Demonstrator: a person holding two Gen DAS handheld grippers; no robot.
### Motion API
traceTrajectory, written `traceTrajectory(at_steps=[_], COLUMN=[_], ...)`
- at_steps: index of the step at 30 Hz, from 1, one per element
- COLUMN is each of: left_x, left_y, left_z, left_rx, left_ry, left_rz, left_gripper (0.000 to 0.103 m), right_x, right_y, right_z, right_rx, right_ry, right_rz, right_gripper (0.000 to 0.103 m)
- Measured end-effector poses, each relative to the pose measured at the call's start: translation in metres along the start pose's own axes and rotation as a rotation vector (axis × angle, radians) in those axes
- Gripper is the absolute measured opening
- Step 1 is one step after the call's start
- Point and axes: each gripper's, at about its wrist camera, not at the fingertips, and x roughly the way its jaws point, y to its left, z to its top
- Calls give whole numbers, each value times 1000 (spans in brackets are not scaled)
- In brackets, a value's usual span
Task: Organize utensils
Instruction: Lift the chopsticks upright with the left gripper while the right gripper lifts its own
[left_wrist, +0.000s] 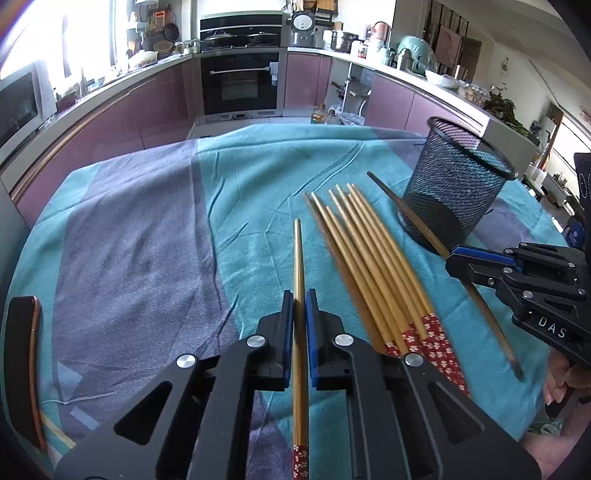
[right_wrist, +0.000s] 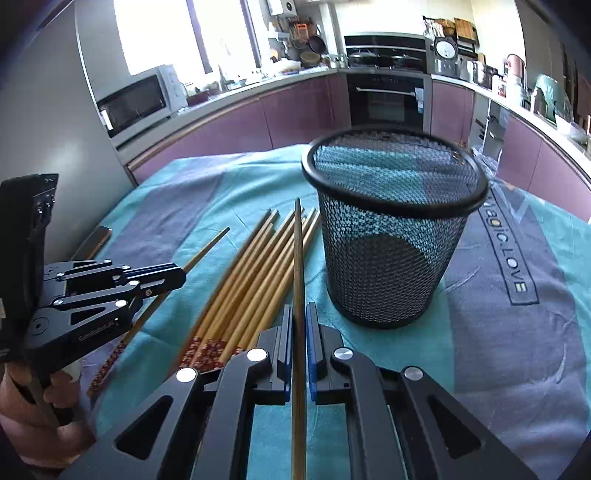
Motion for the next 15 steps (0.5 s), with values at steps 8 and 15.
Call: traceTrajectory(at_steps=[8,15], left_x=[-34,-71], left_y=[-4,-11], left_z=[5,16], left_rx=[18,28], left_ry=[-52,-110], left_rz=[-57,-151], left_gripper=[7,7], right_x=[-23,-56], right_y=[0,-7], right_z=[3,13], right_rx=[-4,9], right_ry=[-40,-135], right_rz=[95,139], right_gripper=[6,6])
